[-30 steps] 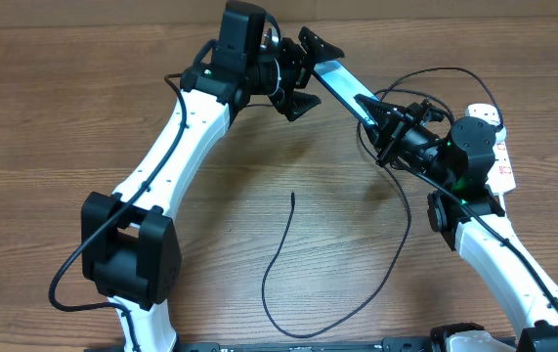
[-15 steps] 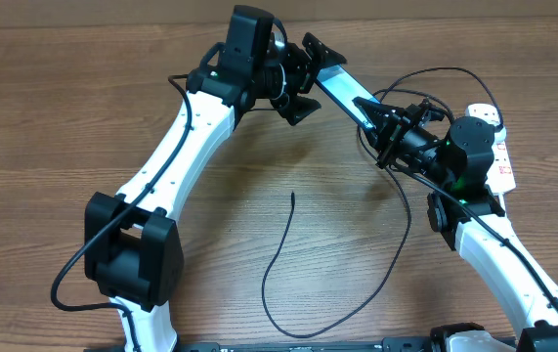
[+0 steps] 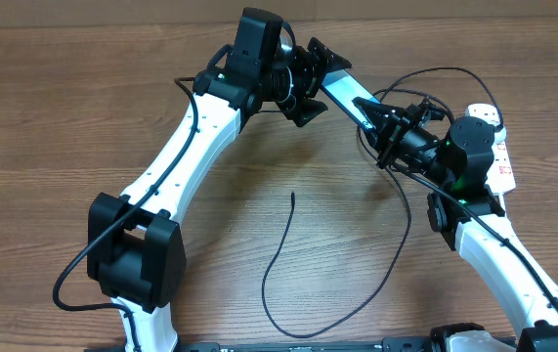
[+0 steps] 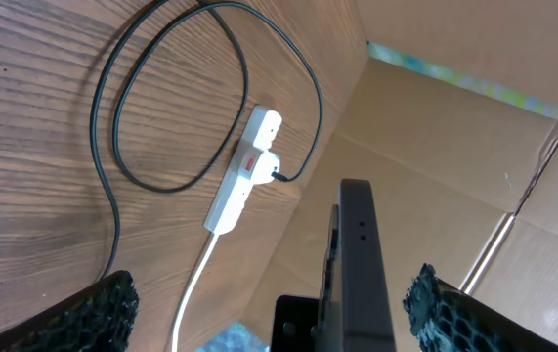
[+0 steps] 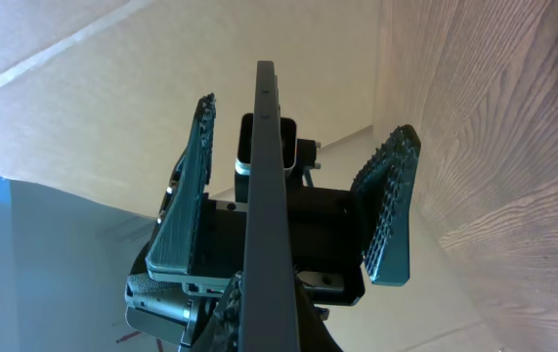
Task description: Plug charger to phone and switch on socket
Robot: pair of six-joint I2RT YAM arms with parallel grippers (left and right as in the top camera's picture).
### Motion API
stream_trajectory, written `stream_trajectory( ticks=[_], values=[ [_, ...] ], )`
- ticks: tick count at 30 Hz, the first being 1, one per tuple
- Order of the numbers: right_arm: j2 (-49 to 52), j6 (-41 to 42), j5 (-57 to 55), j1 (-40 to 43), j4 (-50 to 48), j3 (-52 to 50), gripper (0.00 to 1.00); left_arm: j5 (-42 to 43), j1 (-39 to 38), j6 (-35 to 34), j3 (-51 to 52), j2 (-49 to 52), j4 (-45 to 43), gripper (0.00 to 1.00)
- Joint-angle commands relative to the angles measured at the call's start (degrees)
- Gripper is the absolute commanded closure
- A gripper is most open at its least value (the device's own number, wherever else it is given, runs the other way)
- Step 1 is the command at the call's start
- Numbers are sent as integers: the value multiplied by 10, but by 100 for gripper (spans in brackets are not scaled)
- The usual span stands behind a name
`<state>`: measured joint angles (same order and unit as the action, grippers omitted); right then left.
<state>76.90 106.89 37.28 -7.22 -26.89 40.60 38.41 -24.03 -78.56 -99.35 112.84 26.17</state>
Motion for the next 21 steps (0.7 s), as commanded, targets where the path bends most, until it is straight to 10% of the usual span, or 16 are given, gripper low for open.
stream_trajectory(
  ticks=[1,21],
  values=[
    [-4,-5,6,-2,-6,14,96,-14,-3,-8,0,-19,1,10],
    [-4,-9,29,-2,22,14,96,-26,-11,-14,0,-19,1,25]
  ],
)
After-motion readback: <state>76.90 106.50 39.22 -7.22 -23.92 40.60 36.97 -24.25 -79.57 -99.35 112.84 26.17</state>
